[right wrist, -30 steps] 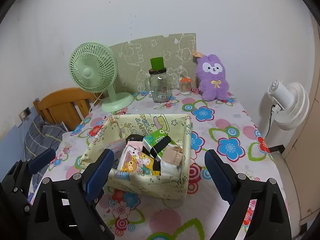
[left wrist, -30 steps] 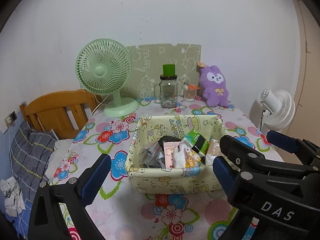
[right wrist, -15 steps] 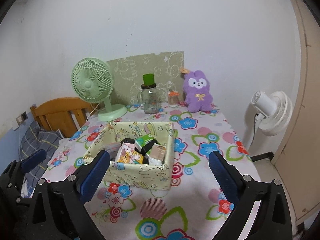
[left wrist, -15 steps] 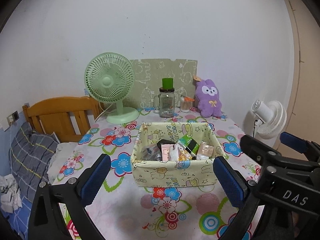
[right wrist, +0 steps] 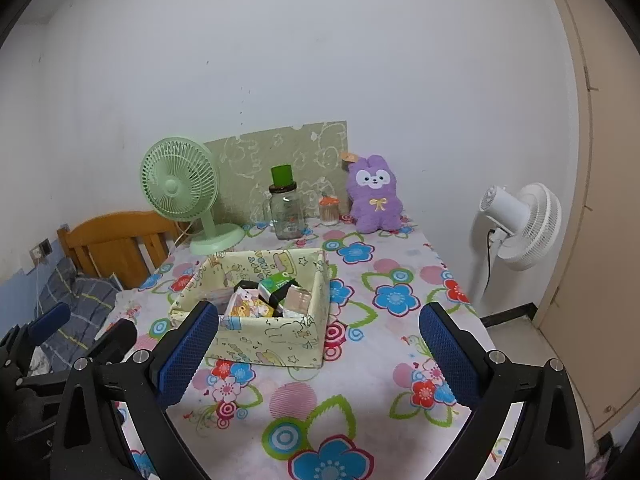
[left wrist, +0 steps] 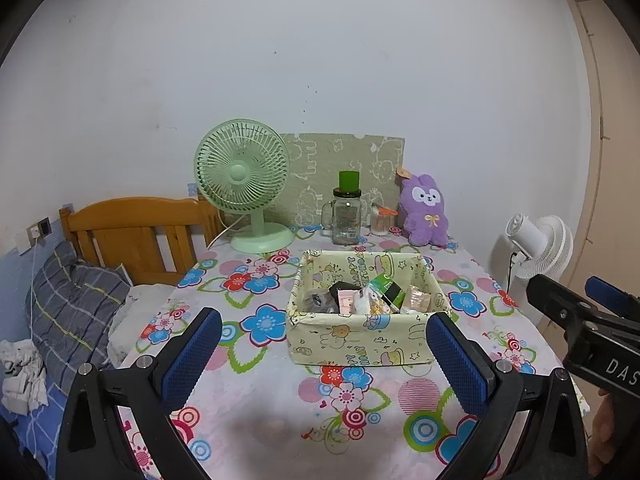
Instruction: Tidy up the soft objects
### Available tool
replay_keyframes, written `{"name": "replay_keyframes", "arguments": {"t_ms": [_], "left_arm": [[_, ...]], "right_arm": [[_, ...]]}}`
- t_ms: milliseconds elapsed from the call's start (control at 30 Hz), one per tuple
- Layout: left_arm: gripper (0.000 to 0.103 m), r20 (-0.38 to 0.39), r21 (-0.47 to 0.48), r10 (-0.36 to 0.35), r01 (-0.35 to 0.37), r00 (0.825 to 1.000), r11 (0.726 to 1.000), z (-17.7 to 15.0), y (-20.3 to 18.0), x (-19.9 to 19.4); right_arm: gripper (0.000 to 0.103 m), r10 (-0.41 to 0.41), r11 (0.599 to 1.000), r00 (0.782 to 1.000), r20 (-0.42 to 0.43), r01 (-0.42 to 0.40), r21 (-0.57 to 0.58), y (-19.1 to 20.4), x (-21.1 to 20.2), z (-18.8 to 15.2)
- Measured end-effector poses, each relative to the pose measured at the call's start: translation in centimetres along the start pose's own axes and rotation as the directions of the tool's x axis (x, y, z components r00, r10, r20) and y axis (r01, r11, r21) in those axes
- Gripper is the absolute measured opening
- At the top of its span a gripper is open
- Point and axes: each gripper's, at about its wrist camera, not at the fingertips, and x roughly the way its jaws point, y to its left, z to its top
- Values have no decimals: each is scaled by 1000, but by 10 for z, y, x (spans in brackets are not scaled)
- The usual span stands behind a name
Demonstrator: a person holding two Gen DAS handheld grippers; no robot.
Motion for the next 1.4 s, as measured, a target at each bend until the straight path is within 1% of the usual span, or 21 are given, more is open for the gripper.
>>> {"name": "replay_keyframes", "arguments": {"t_ms": [133, 300, 600, 1100, 1400], "left_arm": [[103, 11, -4, 2, -2, 1000, 1000, -1, 3, -8], [103, 3, -3, 26, -26, 1000, 1000, -6, 7, -15], [103, -9, -35, 20, -20, 1000, 999, -11, 14, -16], [103, -3, -38, 7, -7, 1000, 999, -8, 11, -16], [103, -5, -38, 6, -6, 1000, 999, -8, 12, -15]], "right_arm": [[102, -14, 1000, 1000, 15, 14, 6, -2, -10, -4], [102, -23, 999, 999, 22, 23, 24, -4, -19, -10], [102, -40, 999, 999, 24, 39, 20, -3, -23, -18], [102, -17, 1000, 999, 31, 17, 4, 0, -24, -16], [102, -17, 1000, 1000, 11, 17, 5, 1, -19, -17]]}}
